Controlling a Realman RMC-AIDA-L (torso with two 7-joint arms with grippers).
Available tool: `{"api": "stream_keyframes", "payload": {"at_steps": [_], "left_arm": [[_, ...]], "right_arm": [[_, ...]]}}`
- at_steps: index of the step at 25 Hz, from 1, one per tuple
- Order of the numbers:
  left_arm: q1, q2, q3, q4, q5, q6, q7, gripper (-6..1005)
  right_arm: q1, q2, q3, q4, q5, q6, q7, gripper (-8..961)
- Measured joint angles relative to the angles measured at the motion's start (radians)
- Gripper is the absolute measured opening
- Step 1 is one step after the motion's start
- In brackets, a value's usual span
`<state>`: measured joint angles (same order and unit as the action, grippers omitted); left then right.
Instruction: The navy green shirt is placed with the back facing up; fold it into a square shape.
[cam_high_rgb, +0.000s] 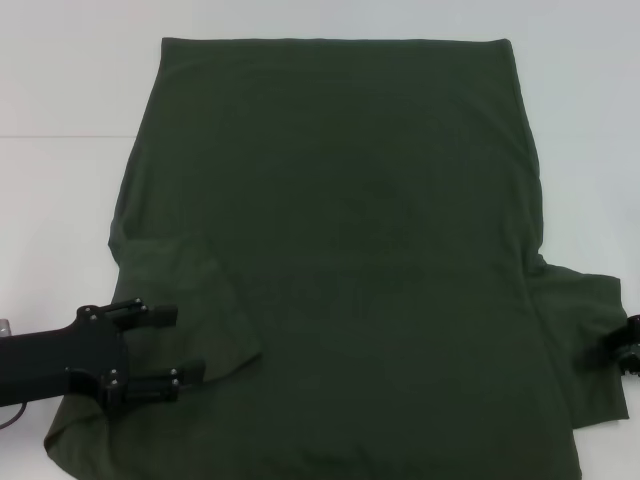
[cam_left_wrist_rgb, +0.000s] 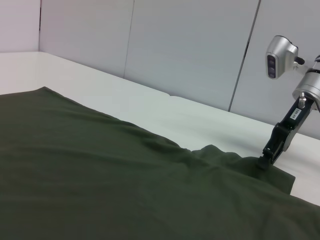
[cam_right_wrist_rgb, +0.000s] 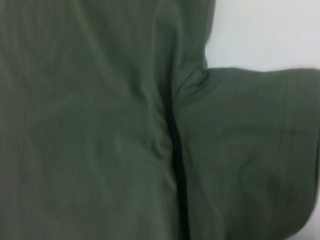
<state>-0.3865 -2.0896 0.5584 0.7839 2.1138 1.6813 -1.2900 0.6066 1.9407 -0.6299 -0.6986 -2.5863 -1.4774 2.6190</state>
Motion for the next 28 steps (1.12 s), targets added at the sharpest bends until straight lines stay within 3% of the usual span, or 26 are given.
{"api": "stream_keyframes", "payload": {"at_steps": [4, 9, 14, 21, 28], "left_arm": [[0.000, -0.001, -0.001, 0.000, 0.000, -0.003, 0.000, 846], [-0.003, -0.001, -0.002, -0.002, 0.000, -0.008, 0.000, 844], [-0.003, -0.001, -0.002, -0.002, 0.000, -0.009, 0.000, 844], [-0.005, -0.002, -0.008, -0.003, 0.000, -0.011, 0.000, 843], [-0.005, -0.003, -0.039, -0.006, 0.000, -0.002, 0.000, 843]], "right_arm": [[0.000, -0.002, -0.001, 0.000, 0.000, 0.001, 0.000, 474], [-0.001, -0.002, -0.002, 0.000, 0.000, 0.001, 0.000, 232], [-0.003, -0.003, -0.002, 0.000, 0.000, 0.000, -0.005, 51], [-0.016, -0.025, 0.046, -0.003, 0.010, -0.012, -0.044, 34], [-0.043, -0.058, 0.168, -0.056, 0.012, -0.070, -0.086, 29]]}}
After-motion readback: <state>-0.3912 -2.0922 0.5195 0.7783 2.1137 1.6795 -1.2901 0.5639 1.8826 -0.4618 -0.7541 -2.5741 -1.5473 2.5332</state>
